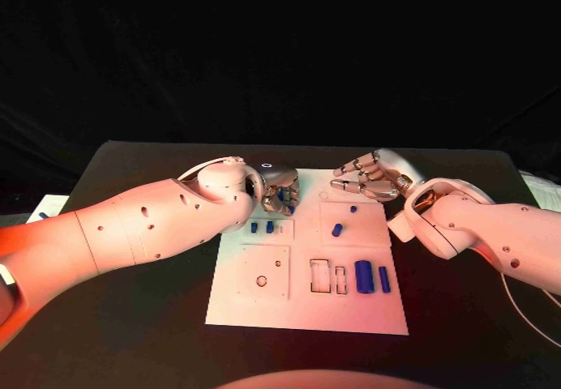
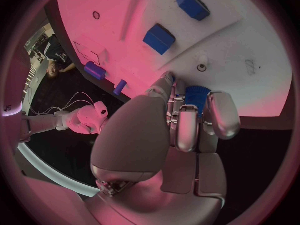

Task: Assemble the parts on the task board

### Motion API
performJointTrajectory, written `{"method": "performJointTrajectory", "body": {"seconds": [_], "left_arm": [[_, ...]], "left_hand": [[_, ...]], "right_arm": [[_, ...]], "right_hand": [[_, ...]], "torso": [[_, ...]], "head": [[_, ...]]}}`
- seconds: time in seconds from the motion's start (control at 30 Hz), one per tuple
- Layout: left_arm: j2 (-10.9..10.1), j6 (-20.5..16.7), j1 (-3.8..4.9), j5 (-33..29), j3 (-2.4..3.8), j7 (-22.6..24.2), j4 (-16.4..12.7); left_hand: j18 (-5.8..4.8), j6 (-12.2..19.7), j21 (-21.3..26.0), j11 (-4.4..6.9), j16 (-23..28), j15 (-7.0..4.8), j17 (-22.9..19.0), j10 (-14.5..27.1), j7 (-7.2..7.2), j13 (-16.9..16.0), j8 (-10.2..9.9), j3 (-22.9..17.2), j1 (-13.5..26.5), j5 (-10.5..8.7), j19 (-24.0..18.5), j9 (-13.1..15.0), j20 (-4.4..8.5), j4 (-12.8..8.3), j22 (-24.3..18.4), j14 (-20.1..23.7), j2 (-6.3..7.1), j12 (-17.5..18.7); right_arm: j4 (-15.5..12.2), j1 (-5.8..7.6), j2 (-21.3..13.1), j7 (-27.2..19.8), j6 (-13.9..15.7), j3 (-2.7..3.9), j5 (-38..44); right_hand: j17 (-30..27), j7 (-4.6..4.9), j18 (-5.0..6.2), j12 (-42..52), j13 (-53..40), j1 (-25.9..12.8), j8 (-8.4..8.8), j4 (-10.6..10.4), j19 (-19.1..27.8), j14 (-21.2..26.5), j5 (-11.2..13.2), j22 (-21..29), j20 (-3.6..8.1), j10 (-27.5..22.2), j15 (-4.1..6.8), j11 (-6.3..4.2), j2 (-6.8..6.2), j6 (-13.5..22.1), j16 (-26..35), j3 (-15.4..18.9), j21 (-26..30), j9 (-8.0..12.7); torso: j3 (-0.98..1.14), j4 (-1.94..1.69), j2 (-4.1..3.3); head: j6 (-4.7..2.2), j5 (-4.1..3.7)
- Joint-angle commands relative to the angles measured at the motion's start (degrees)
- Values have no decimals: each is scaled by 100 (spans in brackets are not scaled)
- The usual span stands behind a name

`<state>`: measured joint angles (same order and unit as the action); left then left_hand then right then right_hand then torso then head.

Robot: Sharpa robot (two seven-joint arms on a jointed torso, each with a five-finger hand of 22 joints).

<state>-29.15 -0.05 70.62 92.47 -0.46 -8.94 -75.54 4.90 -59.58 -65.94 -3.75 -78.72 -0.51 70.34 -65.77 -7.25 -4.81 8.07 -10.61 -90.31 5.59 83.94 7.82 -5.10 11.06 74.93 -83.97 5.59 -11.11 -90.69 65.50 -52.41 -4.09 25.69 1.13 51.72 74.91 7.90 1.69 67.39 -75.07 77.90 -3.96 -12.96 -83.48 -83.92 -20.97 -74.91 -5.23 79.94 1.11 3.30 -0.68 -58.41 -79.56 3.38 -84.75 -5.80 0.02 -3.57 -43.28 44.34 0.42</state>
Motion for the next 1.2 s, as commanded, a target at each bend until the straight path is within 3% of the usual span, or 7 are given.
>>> {"method": "performJointTrajectory", "body": {"seconds": [0.03,0.43,0.8,0.9,1.1,1.2], "left_arm": [[32,287,-61,64,-46,-48,29],[47,426,-72,99,-70,-89,81],[17,179,-79,108,-60,-58,54],[-21,92,-85,66,-50,-19,-5],[-185,-166,-89,-4,-20,45,-180],[-270,-302,-88,-56,13,77,-246]], "left_hand": [[-96,-62,-50,7,-37,-54,-11,-73,13,24,-43,-88,-32,-6,197,-8,36,-1,796,-214,15,39],[-106,-441,-143,80,-73,-112,-7,-455,51,7,-24,-624,-83,-25,190,9,88,-207,872,-214,-62,150],[-113,-507,-179,49,-86,-82,-46,-555,7,14,-175,-1046,173,-16,185,-36,78,-404,925,-206,79,415],[-115,-506,-187,30,-91,-68,-57,-573,-11,13,-232,-1177,275,102,186,-54,65,-460,940,-206,144,498],[-115,-518,-193,20,-96,-61,-66,-589,-22,10,-271,-1286,373,152,187,-63,57,-494,951,-208,191,563],[-115,-518,-190,9,-98,-54,-74,-585,-33,11,-300,-1378,425,175,186,-71,50,-521,956,-207,226,611]], "right_arm": [[-1,-4,9,-17,-74,1,45],[-9,-4,4,-23,-88,1,41],[-12,-4,4,-25,-86,1,40],[-6,-4,8,-27,-86,1,39],[4,-4,10,-31,-84,1,35],[10,-5,7,-32,-82,1,33]], "right_hand": [[348,2,67,5,-172,-5,2,-4,39,-331,-30,-653,-1,19,3,-34,45,-11,11,25,27,-8],[348,2,67,13,-176,-6,-1,-6,40,-331,-36,-652,-1,23,3,-35,48,-15,11,26,28,-10],[348,2,67,13,-176,-6,-1,-6,40,-331,-36,-652,-1,23,3,-35,48,-15,11,26,28,-10],[348,2,67,13,-176,-6,-1,-6,40,-331,-36,-652,-1,23,3,-35,48,-15,11,26,28,-10],[348,2,67,13,-176,-6,-1,-6,40,-331,-36,-652,-1,23,3,-35,48,-15,11,26,28,-10],[348,2,67,13,-176,-6,-1,-6,40,-331,-36,-652,-1,23,3,-35,48,-15,11,26,28,-10]], "torso": [[4,5,1],[5,1,3],[2,0,5],[0,-5,8],[2,-10,19],[-2,-13,13]], "head": [[3,12],[11,16],[-3,19],[-13,9],[-39,6],[-88,-25]]}}
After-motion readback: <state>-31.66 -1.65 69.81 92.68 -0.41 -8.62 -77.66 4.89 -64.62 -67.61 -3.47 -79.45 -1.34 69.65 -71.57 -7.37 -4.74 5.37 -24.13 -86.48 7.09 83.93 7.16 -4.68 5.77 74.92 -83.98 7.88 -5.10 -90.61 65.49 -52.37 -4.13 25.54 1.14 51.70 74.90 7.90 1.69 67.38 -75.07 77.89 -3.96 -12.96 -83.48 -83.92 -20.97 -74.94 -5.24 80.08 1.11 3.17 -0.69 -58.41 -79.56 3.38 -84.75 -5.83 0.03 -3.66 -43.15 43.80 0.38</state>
